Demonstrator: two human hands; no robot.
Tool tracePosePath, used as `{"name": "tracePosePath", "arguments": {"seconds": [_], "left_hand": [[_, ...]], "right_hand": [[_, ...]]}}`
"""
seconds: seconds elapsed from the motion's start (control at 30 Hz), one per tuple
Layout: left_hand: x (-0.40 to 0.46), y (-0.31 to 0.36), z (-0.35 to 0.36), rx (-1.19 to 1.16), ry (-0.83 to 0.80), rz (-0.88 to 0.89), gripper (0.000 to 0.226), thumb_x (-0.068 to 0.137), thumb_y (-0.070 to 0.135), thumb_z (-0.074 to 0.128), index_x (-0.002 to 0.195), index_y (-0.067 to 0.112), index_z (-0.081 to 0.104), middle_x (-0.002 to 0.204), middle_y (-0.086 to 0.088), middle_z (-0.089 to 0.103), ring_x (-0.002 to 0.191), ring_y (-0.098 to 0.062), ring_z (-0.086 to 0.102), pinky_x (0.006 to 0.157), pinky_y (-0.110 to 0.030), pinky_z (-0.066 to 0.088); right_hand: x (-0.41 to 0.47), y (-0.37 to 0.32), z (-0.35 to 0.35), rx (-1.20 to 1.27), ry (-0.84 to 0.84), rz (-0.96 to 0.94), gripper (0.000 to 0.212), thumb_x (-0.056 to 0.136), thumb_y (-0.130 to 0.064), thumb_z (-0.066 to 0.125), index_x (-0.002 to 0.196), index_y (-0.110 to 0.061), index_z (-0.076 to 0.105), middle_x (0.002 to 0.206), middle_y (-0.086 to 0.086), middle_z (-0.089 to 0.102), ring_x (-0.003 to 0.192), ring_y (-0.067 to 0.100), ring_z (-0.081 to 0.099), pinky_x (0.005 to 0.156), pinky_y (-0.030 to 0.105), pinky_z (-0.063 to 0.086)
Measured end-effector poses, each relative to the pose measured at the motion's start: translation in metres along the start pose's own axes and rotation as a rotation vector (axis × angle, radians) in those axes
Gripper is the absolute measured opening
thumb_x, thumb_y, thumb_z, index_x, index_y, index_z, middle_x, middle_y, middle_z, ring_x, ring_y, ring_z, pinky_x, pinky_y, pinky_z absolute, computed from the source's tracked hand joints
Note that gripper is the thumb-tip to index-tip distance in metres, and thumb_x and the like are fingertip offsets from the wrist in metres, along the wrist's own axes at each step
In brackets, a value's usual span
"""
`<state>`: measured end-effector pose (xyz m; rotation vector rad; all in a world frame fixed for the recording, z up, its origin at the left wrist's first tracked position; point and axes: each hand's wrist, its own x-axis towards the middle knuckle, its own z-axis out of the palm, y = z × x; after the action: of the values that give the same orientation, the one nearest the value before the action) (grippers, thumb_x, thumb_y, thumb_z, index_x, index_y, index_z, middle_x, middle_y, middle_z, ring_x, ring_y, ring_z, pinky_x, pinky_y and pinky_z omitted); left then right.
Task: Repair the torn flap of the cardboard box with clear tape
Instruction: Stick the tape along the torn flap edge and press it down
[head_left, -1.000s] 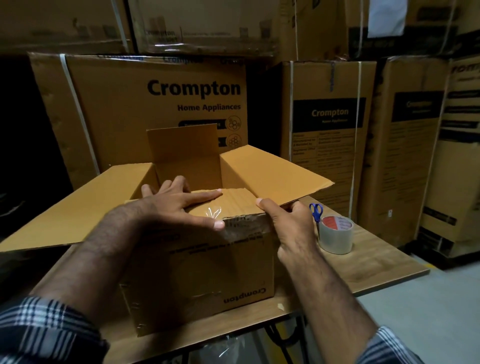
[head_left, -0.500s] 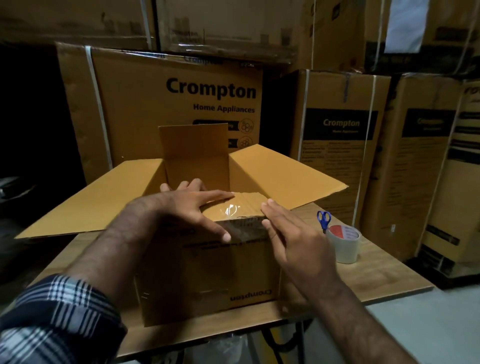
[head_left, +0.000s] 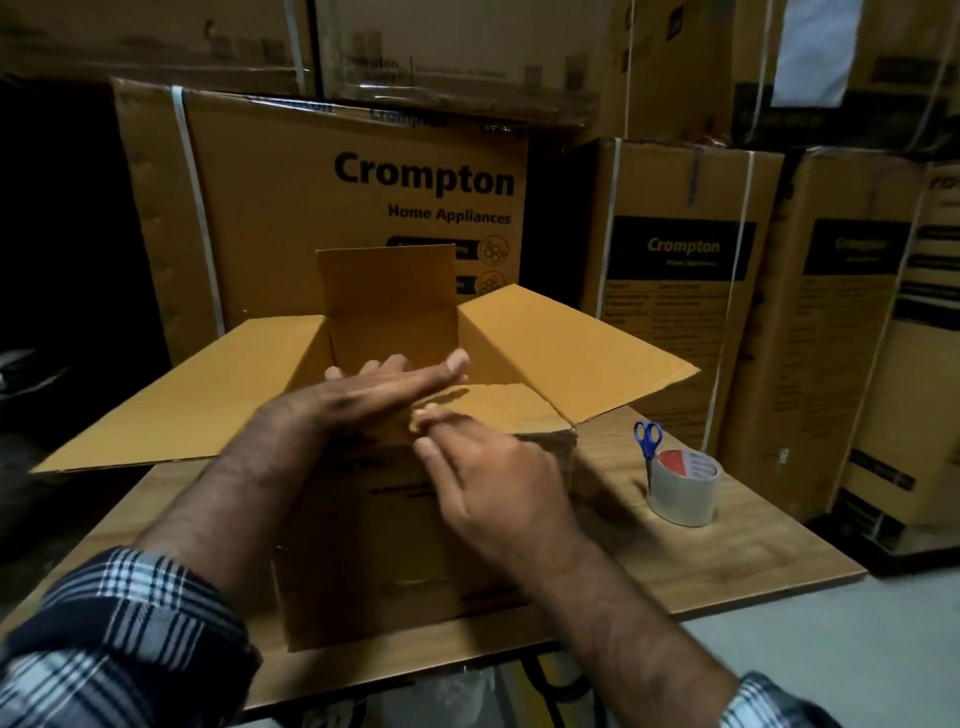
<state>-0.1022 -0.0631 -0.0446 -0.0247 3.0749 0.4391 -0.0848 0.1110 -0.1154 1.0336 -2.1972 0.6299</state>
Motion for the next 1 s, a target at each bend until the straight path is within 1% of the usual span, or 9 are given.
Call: {"name": "tracePosePath", "arguments": {"seconds": [0.1,0.17,0.23,0.37,0.43,0.6,0.8,0.93,1.0], "left_hand": [[-0.004,0.004,0.006,-0.187,0.046,0.031,0.098,0.066,0.095,-0.007,0.141,0.059,0.045,0.166,-0.001,0.02,0.154,-0.031,0.008,0.114,-0.065,-0.016],[-0.007,0.001,0.005,-0.201,0.089,0.032,0.117,0.05,0.103,-0.009,0.14,0.055,0.048,0.166,0.0,0.023,0.154,-0.029,0.013,0.115,-0.067,-0.016],[-0.013,-0.001,-0.003,-0.11,0.218,0.049,0.123,0.049,0.104,-0.006,0.143,0.045,0.05,0.159,0.0,0.034,0.148,-0.025,0.025,0.118,-0.066,-0.004],[-0.032,0.007,0.005,0.254,0.85,0.443,0.058,0.087,0.068,0.046,0.121,0.026,0.068,0.124,-0.001,0.063,0.115,-0.02,0.055,0.095,-0.042,0.033],[-0.04,0.021,0.037,0.232,1.004,0.611,0.033,0.093,0.039,0.056,0.108,0.015,0.074,0.11,-0.006,0.07,0.101,-0.022,0.061,0.084,-0.038,0.044],[-0.034,0.023,0.1,0.107,1.12,0.454,0.034,0.089,0.029,0.056,0.104,0.006,0.076,0.103,-0.015,0.068,0.096,-0.026,0.057,0.074,-0.045,0.053],[-0.024,0.022,0.111,0.152,1.153,0.469,0.018,0.092,0.019,0.066,0.097,0.004,0.076,0.096,-0.013,0.066,0.089,-0.026,0.055,0.07,-0.045,0.049],[-0.024,0.023,0.109,0.139,1.151,0.475,0.02,0.092,0.019,0.067,0.101,0.003,0.076,0.096,-0.014,0.066,0.09,-0.024,0.053,0.068,-0.044,0.051],[-0.025,0.026,0.109,0.095,1.152,0.468,0.023,0.092,0.021,0.065,0.102,0.003,0.076,0.098,-0.013,0.066,0.092,-0.022,0.052,0.069,-0.043,0.052]], "right_hand": [[0.002,-0.021,0.006,0.07,-0.09,-0.095,0.033,0.106,-0.043,0.04,0.129,-0.028,0.057,0.125,-0.007,0.064,0.104,0.014,0.065,0.082,0.036,0.057],[-0.006,-0.022,0.009,0.104,-0.002,-0.116,0.035,0.105,-0.039,0.045,0.135,-0.024,0.057,0.131,-0.004,0.064,0.107,0.014,0.066,0.081,0.033,0.058],[-0.021,-0.013,0.009,0.179,0.184,-0.086,0.029,0.103,-0.033,0.051,0.126,-0.02,0.064,0.122,-0.002,0.068,0.1,0.013,0.067,0.078,0.032,0.06],[-0.034,0.018,0.002,0.214,0.311,0.042,0.024,0.101,-0.032,0.049,0.091,-0.018,0.065,0.084,-0.004,0.064,0.076,0.012,0.059,0.065,0.039,0.052],[-0.028,0.027,-0.004,0.298,0.269,0.116,0.025,0.101,-0.033,0.048,0.089,-0.019,0.064,0.079,-0.006,0.063,0.072,0.009,0.058,0.063,0.036,0.051],[-0.009,0.035,-0.009,0.54,0.186,0.354,0.031,0.099,-0.033,0.05,0.082,-0.022,0.074,0.077,-0.006,0.073,0.072,0.007,0.067,0.061,0.025,0.053],[-0.005,0.053,-0.024,0.974,0.142,0.699,0.033,0.1,-0.024,0.053,0.082,-0.011,0.077,0.075,0.01,0.079,0.068,0.022,0.076,0.058,0.03,0.057],[-0.013,0.069,-0.029,0.985,0.221,0.776,0.031,0.099,-0.025,0.056,0.081,-0.012,0.078,0.075,0.01,0.079,0.072,0.026,0.077,0.056,0.026,0.057],[-0.021,0.073,-0.026,0.787,0.308,0.715,0.026,0.099,-0.022,0.058,0.082,-0.014,0.077,0.073,0.004,0.077,0.072,0.022,0.076,0.055,0.019,0.055]]}}
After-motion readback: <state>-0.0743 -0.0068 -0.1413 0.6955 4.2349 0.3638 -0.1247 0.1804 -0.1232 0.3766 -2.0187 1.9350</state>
